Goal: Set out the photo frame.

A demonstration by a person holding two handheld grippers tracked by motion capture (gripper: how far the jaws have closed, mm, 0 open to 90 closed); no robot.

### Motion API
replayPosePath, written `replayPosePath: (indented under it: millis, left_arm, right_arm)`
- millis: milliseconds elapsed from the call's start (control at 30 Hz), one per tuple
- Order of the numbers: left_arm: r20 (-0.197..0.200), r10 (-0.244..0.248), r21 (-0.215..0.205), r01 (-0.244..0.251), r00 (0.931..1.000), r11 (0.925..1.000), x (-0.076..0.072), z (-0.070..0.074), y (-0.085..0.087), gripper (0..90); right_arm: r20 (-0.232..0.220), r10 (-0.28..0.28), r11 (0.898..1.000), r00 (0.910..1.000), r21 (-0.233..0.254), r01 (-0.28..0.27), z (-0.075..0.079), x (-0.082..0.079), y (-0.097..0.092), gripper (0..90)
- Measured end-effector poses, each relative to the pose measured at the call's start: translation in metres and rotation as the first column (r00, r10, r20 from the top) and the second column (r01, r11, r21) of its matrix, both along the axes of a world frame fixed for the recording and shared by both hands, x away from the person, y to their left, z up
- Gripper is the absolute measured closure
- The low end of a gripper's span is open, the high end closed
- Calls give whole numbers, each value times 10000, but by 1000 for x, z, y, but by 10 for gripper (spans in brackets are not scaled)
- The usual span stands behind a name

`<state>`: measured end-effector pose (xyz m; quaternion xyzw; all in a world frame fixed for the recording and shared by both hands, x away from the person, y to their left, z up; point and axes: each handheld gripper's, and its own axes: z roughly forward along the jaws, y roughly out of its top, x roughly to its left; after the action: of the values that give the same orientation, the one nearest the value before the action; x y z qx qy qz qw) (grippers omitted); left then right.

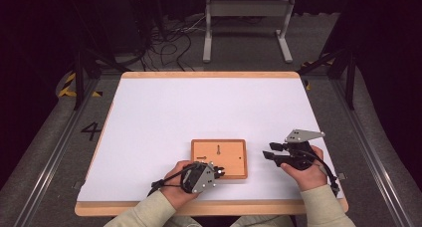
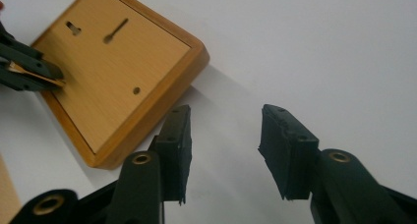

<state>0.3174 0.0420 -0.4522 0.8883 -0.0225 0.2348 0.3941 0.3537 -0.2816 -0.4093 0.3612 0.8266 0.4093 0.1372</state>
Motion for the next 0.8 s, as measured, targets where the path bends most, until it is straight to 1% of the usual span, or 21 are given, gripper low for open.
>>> replayPosePath:
  millis: [67, 133, 200, 233, 267, 300, 367, 400, 533, 567, 600, 667, 733, 767, 800]
  left_arm:
    - [269, -38, 76, 36, 9996, 10000, -2, 0, -1, 835]
    - [448, -121, 176, 114, 9989, 9998, -4, -1, 0, 837]
    - [587, -161, 270, 146, 9981, 9995, -5, -1, 0, 837]
    - [587, -161, 270, 146, 9981, 9995, -5, -1, 0, 838]
    - [641, -139, 355, 117, 9978, 9993, -5, -2, -1, 838]
    - [639, -80, 295, 61, 9979, 9995, -6, -4, -1, 839]
    - [698, -83, 372, 57, 9975, 9993, -7, -3, -1, 840]
    - [768, -104, 396, 74, 9970, 9992, -7, -3, -1, 840]
    - [763, -75, 324, 50, 9971, 9995, -8, -4, -1, 841]
    - [805, -81, 373, 51, 9967, 9993, -8, -4, -1, 841]
    - [805, -81, 373, 51, 9967, 9993, -8, -4, -1, 841]
    - [877, -104, 423, 67, 9961, 9991, -8, -4, -1, 841]
    - [970, -104, 423, 64, 9952, 9991, -9, -4, -2, 841]
    - [919, -51, 304, 23, 9958, 9995, -10, -5, -2, 841]
    - [947, -48, 286, 21, 9955, 9996, -11, -5, -2, 841]
  right_arm:
    - [-190, 138, 9998, 9997, 142, -135, 3, 1, 4, 504]
    - [-321, 278, 9995, 9991, 170, -273, 4, 2, 8, 462]
    - [-582, 149, 9997, 9982, 200, -137, 4, 5, 11, 427]
    - [-582, 149, 9997, 9982, 200, -137, 4, 5, 11, 427]
    - [-687, 171, 9996, 9975, 219, -156, 4, 8, 12, 424]
    - [-800, 230, 9995, 9965, 236, -212, 3, 10, 14, 417]
    - [-992, 266, 9994, 9947, 233, -244, 3, 14, 18, 394]
    - [-1120, 395, 9988, 9929, 321, -362, 4, 17, 20, 378]
    - [-1472, 533, 9981, 9877, 390, -480, 5, 27, 29, 312]
    - [-1556, 553, 9980, 9863, 376, -501, 4, 29, 32, 298]
    - [-1556, 553, 9980, 9863, 376, -501, 4, 29, 32, 298]
    - [-1786, 682, 9972, 9816, 415, -617, 2, 35, 40, 268]
    - [-1863, 723, 9969, 9798, 445, -651, 1, 38, 43, 256]
    - [-1961, 764, 9966, 9776, 456, -688, -1, 40, 45, 248]
    - [-2063, 825, 9962, 9750, 457, -747, -3, 42, 49, 241]
